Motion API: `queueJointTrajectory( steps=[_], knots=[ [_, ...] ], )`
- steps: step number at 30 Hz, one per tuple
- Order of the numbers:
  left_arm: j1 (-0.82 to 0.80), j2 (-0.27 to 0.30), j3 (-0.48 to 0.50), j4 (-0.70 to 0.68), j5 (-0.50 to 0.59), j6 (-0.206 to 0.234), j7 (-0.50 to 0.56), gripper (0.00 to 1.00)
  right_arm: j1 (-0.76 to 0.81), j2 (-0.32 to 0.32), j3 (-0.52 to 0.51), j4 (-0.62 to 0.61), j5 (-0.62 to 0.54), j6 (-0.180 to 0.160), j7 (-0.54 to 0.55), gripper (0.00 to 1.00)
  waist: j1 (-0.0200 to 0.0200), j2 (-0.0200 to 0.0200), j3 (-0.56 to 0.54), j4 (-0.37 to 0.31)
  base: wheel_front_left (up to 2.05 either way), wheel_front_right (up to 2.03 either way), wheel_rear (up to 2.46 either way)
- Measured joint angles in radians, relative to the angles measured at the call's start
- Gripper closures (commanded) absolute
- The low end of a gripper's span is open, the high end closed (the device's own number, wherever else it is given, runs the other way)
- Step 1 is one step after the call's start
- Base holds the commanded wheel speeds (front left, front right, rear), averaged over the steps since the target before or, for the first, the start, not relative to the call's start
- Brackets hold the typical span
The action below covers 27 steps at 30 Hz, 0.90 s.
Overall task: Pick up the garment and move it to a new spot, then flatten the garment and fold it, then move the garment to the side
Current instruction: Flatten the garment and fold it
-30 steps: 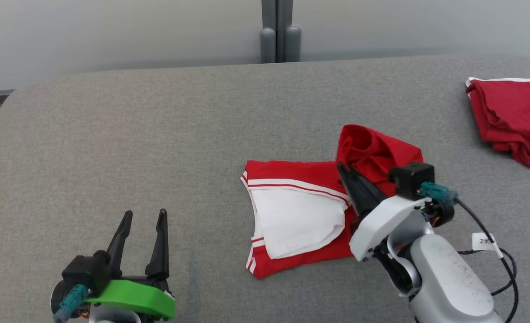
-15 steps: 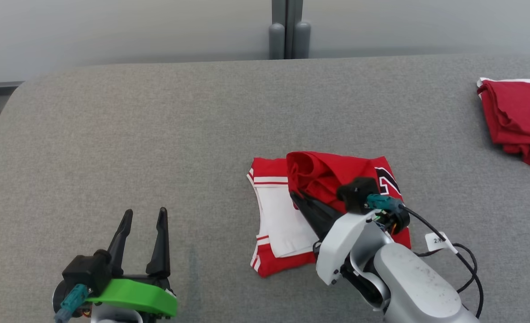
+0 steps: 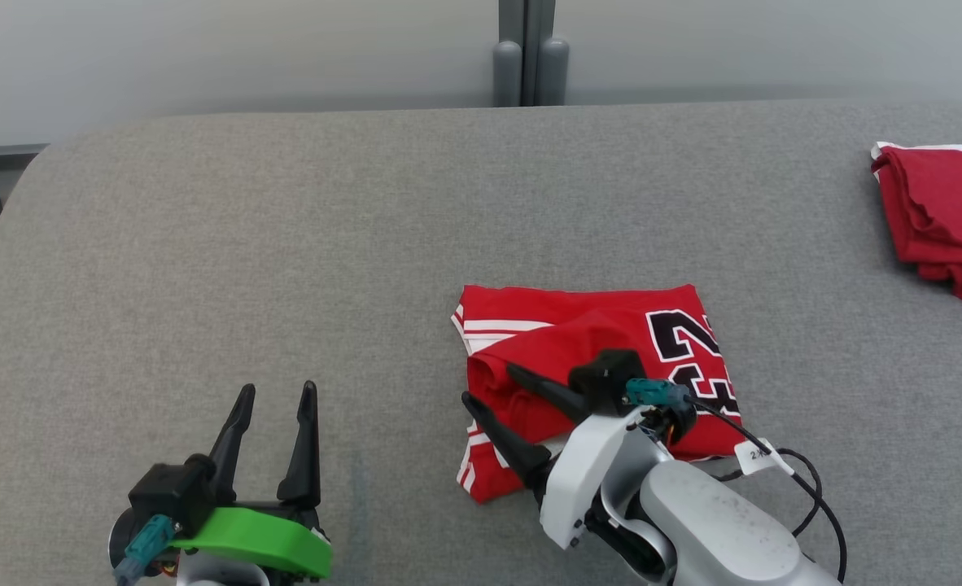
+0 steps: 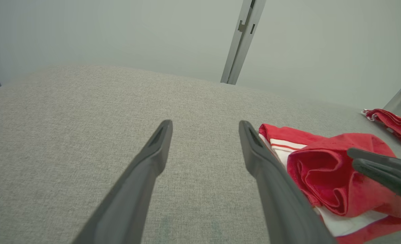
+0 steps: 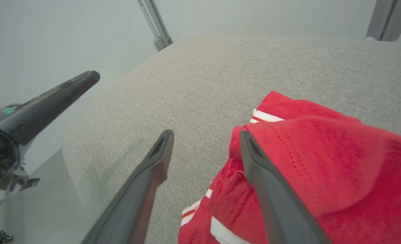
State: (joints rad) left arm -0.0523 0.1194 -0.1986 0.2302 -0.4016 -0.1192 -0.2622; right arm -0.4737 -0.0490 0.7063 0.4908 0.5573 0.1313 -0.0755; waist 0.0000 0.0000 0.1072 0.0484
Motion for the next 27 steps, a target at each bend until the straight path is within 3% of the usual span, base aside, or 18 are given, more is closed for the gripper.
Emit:
queueJointTrajectory(
  steps=[8, 17, 18, 19, 21, 22, 23, 27],
  knots=[
    [0.002, -0.005, -0.004, 0.008, 0.008, -0.004, 0.0, 0.0, -0.008, 0.001, -0.01, -0.06, 0.007, 0.0, -0.068, 0.0, 0.0, 0.0, -0.02, -0.02, 0.0, 0.0, 0.0],
    [0.008, -0.009, -0.012, 0.007, 0.011, -0.005, 0.0, 0.0, -0.009, 0.0, -0.239, -0.081, -0.176, 0.0, -0.125, 0.0, 0.0, 0.0, -0.036, -0.036, 0.0, 0.0, 0.0],
    [0.009, -0.009, -0.013, 0.007, 0.011, -0.005, 0.0, 0.0, -0.008, 0.0, -0.269, -0.076, -0.212, 0.0, -0.125, 0.08, 0.0, 0.0, -0.035, -0.036, 0.0, 0.0, 0.0],
    [0.009, -0.009, -0.014, 0.006, 0.012, -0.005, 0.0, 0.0, -0.007, 0.0, -0.297, -0.071, -0.253, 0.0, -0.125, 0.27, 0.0, 0.0, -0.034, -0.035, 0.0, 0.0, 0.0],
    [0.009, -0.009, -0.014, 0.004, 0.016, -0.006, 0.0, 0.0, -0.002, 0.0, -0.339, -0.061, -0.304, 0.0, -0.124, 0.76, 0.0, 0.0, -0.03, -0.034, 0.0, 0.0, 0.0],
    [0.009, -0.009, -0.015, 0.004, 0.017, -0.007, 0.0, 0.0, 0.005, 0.0, -0.357, -0.054, -0.323, 0.0, -0.123, 0.93, 0.0, 0.0, -0.028, -0.033, 0.0, 0.0, 0.0],
    [0.009, -0.009, -0.015, 0.003, 0.017, -0.007, 0.0, 0.0, 0.011, 0.0, -0.37, -0.046, -0.348, 0.0, -0.119, 1.0, 0.0, 0.0, -0.026, -0.032, 0.0, 0.0, 0.0],
    [0.008, -0.009, -0.016, 0.003, 0.018, -0.008, 0.0, 0.0, 0.021, 0.0, -0.397, -0.009, -0.416, 0.0, -0.117, 1.0, 0.0, 0.0, -0.016, -0.026, 0.0, 0.0, 0.0]
  ],
)
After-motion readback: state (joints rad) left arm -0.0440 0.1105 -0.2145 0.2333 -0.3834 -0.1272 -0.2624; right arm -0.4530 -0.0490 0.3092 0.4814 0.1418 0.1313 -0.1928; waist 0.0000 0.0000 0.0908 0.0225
